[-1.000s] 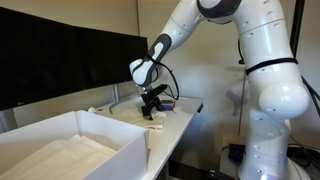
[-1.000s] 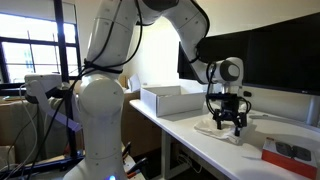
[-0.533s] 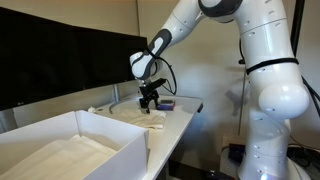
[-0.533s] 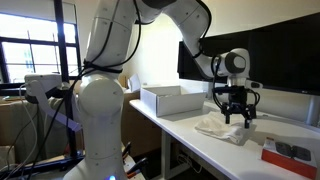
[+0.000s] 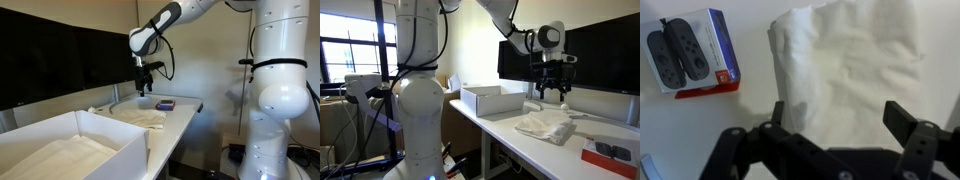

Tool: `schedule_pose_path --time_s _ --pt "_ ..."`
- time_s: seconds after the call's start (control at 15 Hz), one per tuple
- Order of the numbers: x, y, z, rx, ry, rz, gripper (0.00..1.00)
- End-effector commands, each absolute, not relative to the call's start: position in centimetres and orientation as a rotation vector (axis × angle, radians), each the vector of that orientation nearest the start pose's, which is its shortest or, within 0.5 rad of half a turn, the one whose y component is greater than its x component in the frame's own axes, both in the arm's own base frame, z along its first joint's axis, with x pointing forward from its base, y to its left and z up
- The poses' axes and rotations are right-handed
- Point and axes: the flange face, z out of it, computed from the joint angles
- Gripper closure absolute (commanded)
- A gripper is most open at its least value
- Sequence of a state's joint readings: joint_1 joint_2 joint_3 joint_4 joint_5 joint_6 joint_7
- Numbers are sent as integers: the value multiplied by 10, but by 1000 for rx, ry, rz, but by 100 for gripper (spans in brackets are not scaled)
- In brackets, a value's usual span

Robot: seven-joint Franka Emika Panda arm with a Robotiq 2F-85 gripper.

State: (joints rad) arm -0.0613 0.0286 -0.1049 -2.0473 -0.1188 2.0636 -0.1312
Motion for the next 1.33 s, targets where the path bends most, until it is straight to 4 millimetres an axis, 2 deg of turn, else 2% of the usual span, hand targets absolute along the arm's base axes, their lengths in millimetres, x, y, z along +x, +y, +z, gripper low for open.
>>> schedule_pose_path --time_s 0.0,0.27,0.4,0.6,0.8,1.07,1.27 --pt "522 -60 474 -3199 -286 -15 0" --pt "508 6 506 -3111 -594 -55 0" --pt "503 43 510 -3054 -748 -59 0" --pt "500 90 502 -2942 -962 -32 0" --pt "493 128 491 -2833 -1132 17 0" --pt "476 183 481 -2795 -1201 41 0" --pt "460 243 477 -2777 -1231 11 0"
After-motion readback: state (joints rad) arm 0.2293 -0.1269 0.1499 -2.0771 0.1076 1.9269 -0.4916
